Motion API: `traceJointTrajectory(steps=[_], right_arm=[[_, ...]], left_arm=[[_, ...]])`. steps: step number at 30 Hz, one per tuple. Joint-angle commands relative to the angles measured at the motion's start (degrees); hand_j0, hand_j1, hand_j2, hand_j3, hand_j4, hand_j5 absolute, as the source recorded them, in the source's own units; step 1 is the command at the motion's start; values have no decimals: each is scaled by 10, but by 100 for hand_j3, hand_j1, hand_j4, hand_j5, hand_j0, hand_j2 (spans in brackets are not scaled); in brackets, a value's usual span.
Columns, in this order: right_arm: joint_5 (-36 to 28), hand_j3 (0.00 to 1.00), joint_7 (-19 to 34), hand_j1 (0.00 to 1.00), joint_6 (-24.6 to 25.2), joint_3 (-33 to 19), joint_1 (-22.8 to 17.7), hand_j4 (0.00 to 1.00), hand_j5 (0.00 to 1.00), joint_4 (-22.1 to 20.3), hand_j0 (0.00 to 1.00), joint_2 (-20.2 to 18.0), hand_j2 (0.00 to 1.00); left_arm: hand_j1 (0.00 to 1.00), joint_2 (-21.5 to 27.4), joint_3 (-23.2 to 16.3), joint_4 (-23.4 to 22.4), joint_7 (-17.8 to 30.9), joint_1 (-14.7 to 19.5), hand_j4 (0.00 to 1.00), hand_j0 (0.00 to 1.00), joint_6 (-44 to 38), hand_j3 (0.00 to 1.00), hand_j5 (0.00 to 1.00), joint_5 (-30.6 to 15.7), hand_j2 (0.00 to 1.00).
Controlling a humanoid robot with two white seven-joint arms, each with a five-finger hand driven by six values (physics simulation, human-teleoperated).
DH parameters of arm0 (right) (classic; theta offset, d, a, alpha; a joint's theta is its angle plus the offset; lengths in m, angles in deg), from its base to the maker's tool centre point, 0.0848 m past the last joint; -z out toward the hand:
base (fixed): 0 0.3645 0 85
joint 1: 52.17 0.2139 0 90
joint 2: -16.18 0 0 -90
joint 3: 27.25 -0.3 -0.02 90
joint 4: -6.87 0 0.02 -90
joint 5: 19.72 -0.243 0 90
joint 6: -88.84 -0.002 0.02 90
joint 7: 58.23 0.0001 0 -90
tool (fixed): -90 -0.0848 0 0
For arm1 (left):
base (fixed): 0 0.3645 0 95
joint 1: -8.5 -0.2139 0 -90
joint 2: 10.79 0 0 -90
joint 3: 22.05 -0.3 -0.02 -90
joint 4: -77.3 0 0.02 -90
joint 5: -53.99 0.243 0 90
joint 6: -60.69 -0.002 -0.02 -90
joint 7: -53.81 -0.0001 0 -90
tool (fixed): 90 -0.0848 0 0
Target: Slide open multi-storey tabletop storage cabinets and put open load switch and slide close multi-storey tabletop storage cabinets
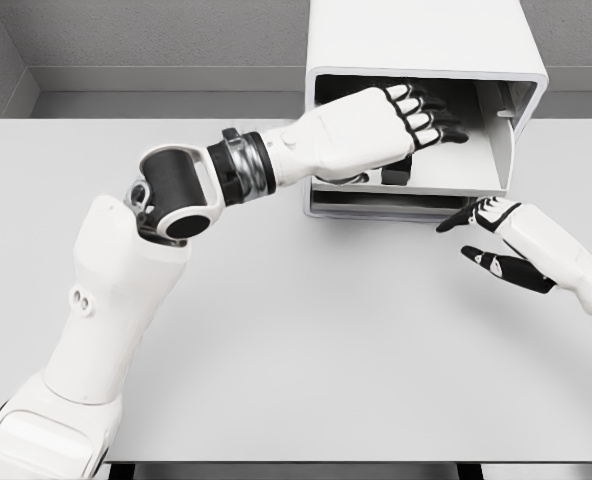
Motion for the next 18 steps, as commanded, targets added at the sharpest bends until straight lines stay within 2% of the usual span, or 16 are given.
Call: traceJointTrajectory(steps=[1,3,6,7,9,10,11,13,15,16,18], right_arm=[[-4,64,0,64,1,0,0,64,64,0,64,0,64],[-4,64,0,64,1,1,0,64,64,1,64,0,64],[-2,64,1,64,1,2,5,64,64,2,64,1,64],[-1,64,1,64,1,3,10,64,64,3,64,1,64],[2,64,1,64,1,13,15,64,64,4,64,1,64],[4,64,1,64,1,17,22,64,64,5,64,1,64],[6,64,2,64,1,26,27,64,64,6,64,1,64],[7,64,2,64,1,30,30,64,64,9,64,1,64],[7,64,2,64,1,32,31,64,64,10,64,2,64],[8,64,2,64,1,32,31,64,64,10,64,2,64],[8,64,2,64,1,36,33,64,64,13,64,2,64]], left_arm=[[100,0,0,37,-1,0,100,100,-2,100,100,-7,100],[100,0,12,89,-1,-25,100,100,-2,100,100,-26,100],[100,0,100,89,-1,-27,100,100,-2,100,100,-153,100],[100,25,139,89,-1,-33,100,100,-2,100,100,-216,100],[100,84,190,89,-1,-61,100,100,-2,100,100,-312,100],[100,109,228,89,-1,-93,100,100,-2,100,100,-350,100],[100,115,274,88,-1,-131,100,100,-2,100,100,-368,100],[100,115,395,88,-1,-219,100,100,-2,100,100,-391,100],[100,132,456,77,-1,-279,100,100,-2,100,100,-428,100],[100,132,469,47,-1,-289,100,100,-2,100,100,-428,100],[100,132,469,-30,-1,-291,100,100,-2,100,100,-428,100]])
